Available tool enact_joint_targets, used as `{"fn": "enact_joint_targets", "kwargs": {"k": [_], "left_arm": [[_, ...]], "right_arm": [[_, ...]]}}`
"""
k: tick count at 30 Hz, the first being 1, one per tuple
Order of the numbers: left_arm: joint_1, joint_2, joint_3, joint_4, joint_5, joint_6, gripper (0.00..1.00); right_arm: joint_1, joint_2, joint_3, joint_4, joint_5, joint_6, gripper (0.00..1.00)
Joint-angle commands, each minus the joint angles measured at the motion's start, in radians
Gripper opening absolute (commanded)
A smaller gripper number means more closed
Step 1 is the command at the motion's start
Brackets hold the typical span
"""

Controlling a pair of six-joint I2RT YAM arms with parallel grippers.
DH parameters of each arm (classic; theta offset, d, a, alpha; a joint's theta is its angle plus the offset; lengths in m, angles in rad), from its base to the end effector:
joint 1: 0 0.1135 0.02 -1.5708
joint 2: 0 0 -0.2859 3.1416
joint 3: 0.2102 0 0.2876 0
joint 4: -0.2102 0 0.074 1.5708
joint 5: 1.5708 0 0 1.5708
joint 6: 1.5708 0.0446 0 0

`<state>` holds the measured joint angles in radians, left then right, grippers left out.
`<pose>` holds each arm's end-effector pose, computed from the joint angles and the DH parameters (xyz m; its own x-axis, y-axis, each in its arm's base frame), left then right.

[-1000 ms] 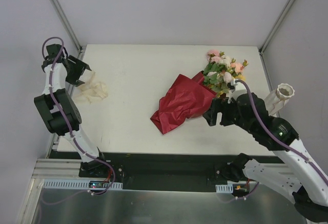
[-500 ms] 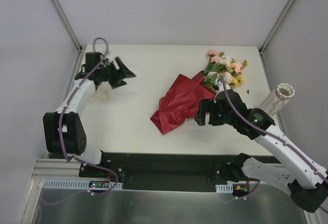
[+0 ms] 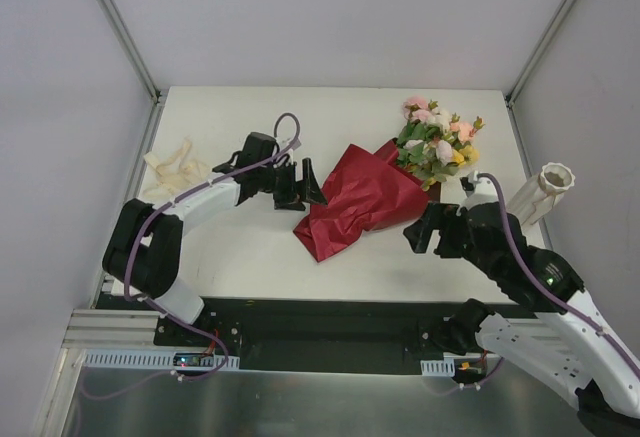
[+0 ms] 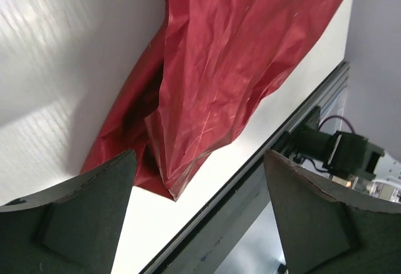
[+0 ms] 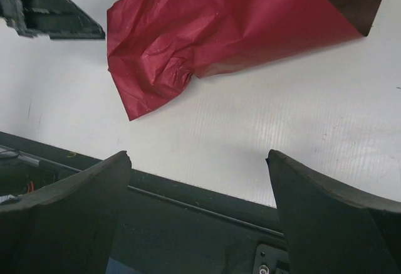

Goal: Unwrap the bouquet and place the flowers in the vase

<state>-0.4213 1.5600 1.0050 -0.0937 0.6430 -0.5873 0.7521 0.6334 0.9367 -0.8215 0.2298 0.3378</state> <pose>0.3313 -0.1778 0.2359 -0.8819 -0.0907 -0.4626 0.3299 0.5822 -0.7431 0.1107 0.0896 0.3658 -0.5138 -0.0388 -0.8570 -0.3714 0.9106 0.1815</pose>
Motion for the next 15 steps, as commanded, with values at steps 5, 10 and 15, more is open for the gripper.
{"fn": "enact_joint_targets", "kwargs": {"k": [5,10,15], "left_arm": [[-0.094,0.046,-0.02,0.087,-0.005,-0.02,0.72],[-0.132,0.04,0.006,0.092,0.026,-0.031,0.53],[-0.227,-0.017,0.018,0.092,0.026,-0.022,0.5]], "right_arm": [[0.001,-0.035,0.047,-0.059,0.097,-0.01,0.94],[0.001,-0.044,0.036,-0.061,0.098,-0.003,0.94],[0.001,-0.057,0.03,-0.068,0.115,-0.008,0.95]]}}
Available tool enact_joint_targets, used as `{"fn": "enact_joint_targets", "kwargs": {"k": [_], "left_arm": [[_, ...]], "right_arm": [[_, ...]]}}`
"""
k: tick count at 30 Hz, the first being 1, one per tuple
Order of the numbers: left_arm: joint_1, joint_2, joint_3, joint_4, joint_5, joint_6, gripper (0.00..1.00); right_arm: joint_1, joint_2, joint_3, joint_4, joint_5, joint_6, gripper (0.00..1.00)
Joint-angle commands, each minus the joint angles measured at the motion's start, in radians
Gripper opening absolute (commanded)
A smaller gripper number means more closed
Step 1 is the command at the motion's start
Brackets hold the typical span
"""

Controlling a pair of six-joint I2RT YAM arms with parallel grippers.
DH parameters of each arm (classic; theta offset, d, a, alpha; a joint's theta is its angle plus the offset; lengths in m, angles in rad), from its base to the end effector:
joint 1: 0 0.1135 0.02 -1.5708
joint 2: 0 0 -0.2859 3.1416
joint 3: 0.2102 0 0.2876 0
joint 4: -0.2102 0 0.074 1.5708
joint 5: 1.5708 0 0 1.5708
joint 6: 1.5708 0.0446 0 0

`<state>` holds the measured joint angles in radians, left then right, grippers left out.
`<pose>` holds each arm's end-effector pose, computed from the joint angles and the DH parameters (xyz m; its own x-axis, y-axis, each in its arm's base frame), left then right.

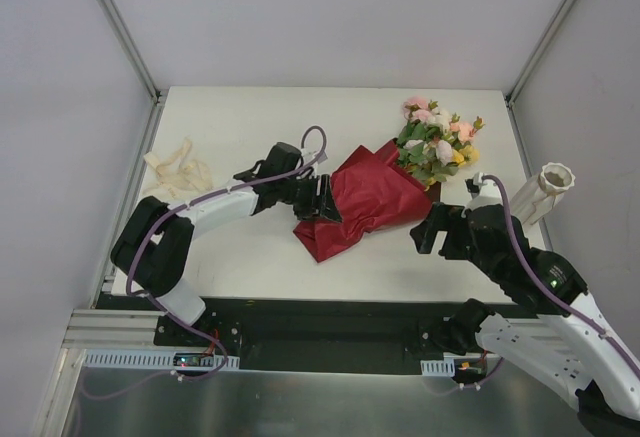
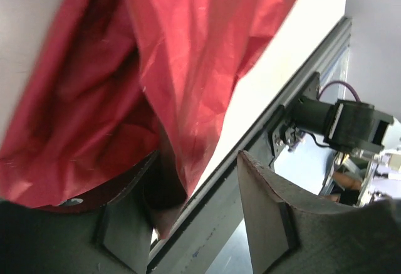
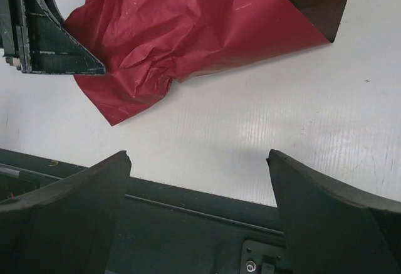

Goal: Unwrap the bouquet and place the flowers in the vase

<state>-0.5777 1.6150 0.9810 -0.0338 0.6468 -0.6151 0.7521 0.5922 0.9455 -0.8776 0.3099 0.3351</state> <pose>0.3044 -0.2305 0.2130 -0.9039 0.0396 -0.4259 0.3803 0.5301 -0.7579 0.1019 0.0767 0.3684 -0.4958 -0.0349 -0.8677 -0.3121 0.9396 0.1405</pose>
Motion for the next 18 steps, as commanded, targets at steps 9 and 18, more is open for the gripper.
{"fn": "enact_joint_targets", "kwargs": {"k": [9,18], "left_arm": [[-0.246,-0.202,-0.056,0.087,-0.068,-0.008,0.65],[-0.459,-0.144,-0.12,0.193,-0.108,-0.086,0.77]], "right_arm": [[0.0,-0.02,0.021,-0.031,0.084,-0.027,0.95],[0.001,-0.04,0.045,-0.029,0.086,-0.018,0.95]]}}
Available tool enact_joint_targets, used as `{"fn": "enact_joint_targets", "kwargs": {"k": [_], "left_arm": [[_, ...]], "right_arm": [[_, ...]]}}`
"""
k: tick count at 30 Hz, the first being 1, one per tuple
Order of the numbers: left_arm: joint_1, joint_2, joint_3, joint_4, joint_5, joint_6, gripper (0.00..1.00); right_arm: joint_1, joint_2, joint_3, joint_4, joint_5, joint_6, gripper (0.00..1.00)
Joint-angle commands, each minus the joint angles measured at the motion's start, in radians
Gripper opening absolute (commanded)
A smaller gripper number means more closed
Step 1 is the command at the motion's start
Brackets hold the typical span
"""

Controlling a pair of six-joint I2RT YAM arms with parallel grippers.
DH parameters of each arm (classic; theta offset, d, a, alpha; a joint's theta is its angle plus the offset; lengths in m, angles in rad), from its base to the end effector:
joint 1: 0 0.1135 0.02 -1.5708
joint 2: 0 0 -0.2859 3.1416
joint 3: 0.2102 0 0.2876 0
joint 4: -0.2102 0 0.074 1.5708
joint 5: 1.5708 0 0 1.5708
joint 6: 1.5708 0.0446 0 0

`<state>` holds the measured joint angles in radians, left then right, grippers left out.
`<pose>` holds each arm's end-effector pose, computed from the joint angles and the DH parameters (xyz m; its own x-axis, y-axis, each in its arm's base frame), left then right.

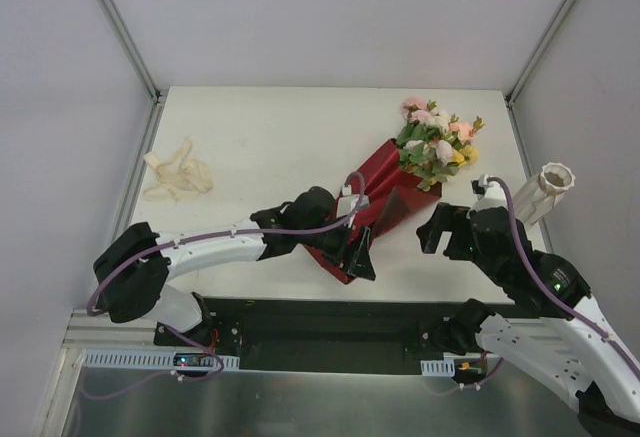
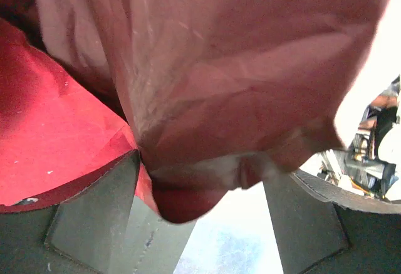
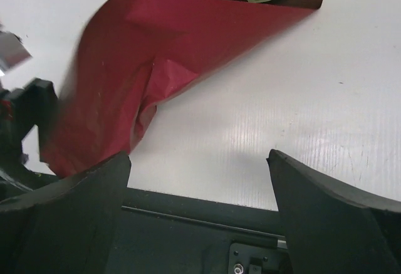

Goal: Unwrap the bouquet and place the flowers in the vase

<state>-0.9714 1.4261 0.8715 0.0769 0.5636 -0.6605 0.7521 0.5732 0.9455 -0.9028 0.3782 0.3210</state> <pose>0.1770 -0.3013 0.2480 -0.7972 0.2475 -0.5506 0.6034 0.3001 -0.7388 0.0986 0.0696 0.3684 -0.4775 -0.0452 -0.8774 -0.2652 0.9595 0.0949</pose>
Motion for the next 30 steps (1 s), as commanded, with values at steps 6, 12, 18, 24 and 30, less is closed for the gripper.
{"fn": "enact_joint_targets", "kwargs": {"k": [6,12,18,24,30], "left_arm": [[-0.138,0.096,0.006,0.086,-0.047,-0.051,0.78],[-0.138,0.059,0.027,0.066,-0.071,-0.013,0.79],[-0.138,0.007,0.034,0.029,-0.116,0.002,0.73],[-0.121,-0.055,0.067,-0.069,-0.194,0.061,0.69],[-0.078,-0.064,0.148,-0.187,-0.261,0.154,0.69]], "right_arm": [[0.001,0.007,0.064,0.031,-0.039,0.0,0.95],[0.001,0.06,0.013,0.102,-0.143,0.029,0.94],[0.001,0.06,-0.071,0.148,-0.148,0.029,0.75],[0.004,0.12,-0.215,0.189,-0.245,0.095,0.38],[0.003,0.012,-0.335,0.131,-0.191,0.18,0.42]]}}
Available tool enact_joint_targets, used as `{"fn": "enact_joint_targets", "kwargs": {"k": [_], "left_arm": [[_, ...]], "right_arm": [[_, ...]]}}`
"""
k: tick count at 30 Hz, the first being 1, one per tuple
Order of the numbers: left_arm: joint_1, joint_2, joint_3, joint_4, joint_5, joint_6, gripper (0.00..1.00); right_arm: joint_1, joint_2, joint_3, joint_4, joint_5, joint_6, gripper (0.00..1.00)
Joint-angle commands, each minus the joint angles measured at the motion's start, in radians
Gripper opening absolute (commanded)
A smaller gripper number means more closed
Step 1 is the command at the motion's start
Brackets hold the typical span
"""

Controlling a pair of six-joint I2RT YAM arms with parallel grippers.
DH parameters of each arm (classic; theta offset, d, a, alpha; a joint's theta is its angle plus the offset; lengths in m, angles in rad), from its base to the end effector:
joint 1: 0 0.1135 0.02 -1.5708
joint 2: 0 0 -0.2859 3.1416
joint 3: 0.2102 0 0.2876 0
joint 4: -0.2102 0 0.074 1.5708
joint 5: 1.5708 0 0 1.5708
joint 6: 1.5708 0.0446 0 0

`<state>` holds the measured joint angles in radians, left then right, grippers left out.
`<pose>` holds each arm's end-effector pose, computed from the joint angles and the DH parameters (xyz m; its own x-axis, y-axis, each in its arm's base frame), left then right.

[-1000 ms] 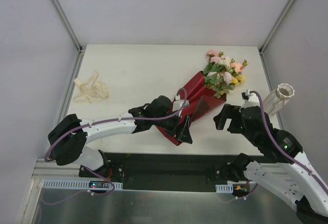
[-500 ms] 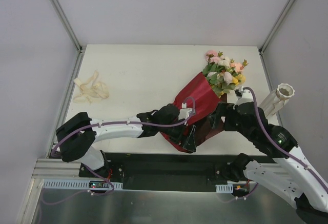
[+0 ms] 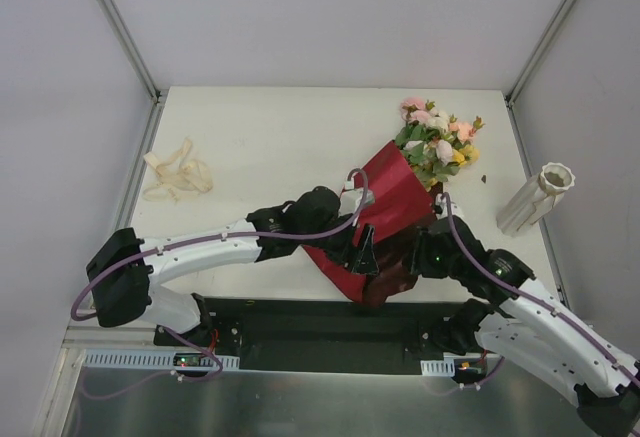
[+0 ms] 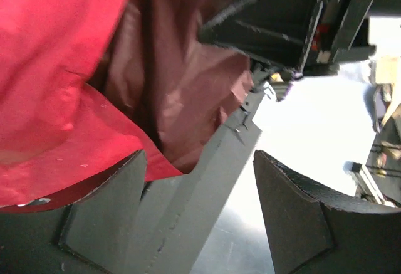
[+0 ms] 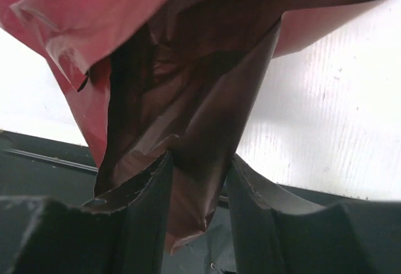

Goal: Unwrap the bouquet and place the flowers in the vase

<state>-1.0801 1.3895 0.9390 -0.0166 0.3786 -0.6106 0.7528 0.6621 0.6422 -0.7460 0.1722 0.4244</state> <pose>0.1508 -0.3172 0.2743 -0.7329 0.2412 -0.6361 0.6772 0.3480 -0.6483 0.1234 0.1051 0.2619 -0.7012 -0.1010 -0.7057 -0.3234 0.9273 0.1886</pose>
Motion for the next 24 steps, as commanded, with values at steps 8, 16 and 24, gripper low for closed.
{"fn": "enact_joint_targets", "kwargs": {"k": [8,16,24], "left_arm": [[0.034,0.173,0.306,-0.295,-0.237,0.307,0.73],[-0.01,0.386,0.513,-0.391,-0.424,0.445,0.78],[-0.032,0.52,0.664,-0.483,-0.797,0.477,0.45]], "right_arm": [[0.003,-0.143,-0.122,-0.078,0.03,0.166,0.62],[0.003,-0.265,-0.167,-0.053,0.026,0.221,0.71],[0.003,-0.397,-0.159,-0.121,0.069,0.244,0.8]]}}
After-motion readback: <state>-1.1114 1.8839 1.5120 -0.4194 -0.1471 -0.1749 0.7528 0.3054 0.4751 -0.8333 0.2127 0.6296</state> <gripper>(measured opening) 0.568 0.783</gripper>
